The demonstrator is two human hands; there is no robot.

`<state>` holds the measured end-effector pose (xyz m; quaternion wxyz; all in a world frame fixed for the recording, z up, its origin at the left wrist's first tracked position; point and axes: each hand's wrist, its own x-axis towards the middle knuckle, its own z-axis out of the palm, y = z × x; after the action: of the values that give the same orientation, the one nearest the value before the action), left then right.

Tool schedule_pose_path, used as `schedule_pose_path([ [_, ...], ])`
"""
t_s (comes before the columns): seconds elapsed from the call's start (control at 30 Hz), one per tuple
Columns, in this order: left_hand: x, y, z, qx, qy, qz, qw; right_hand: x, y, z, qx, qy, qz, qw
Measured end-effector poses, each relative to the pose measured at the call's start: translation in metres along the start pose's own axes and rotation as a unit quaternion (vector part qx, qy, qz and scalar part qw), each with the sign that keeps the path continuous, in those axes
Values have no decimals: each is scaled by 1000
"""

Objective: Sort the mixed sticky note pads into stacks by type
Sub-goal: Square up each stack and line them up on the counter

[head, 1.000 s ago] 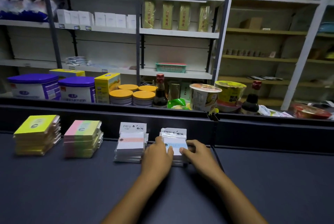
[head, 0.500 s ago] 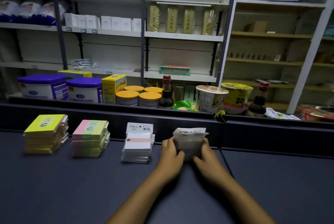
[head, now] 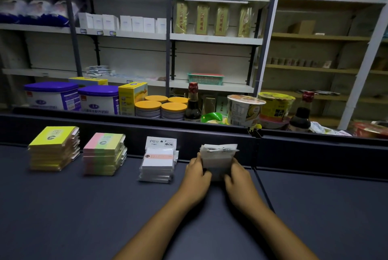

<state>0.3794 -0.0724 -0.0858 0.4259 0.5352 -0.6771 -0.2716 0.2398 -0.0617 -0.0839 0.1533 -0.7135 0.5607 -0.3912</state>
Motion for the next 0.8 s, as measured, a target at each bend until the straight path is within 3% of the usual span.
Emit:
schedule_pose_path([
  [0.3,-1,-5,-3,44,-32,-6,998,2,10,-2,13,-7,19,1000],
  [0.37,-1,-2,-7,38,-18,4,999,4,12,-7,86,-8,46,995],
  [0.47,-3,6,-16,-40,40,-13,998,8,13,-16,263,-24,91,960],
  [0.53,-6,10,-20,-102,74,-9,992,9,12,-22,303,6,94,948],
  [0.63,-11,15,-23,-159,92,13,983,8,11,-28,259,40,62,963],
  [0.8,-14,20,-27,-209,85,12,974,9,13,-34,207,34,14,978],
])
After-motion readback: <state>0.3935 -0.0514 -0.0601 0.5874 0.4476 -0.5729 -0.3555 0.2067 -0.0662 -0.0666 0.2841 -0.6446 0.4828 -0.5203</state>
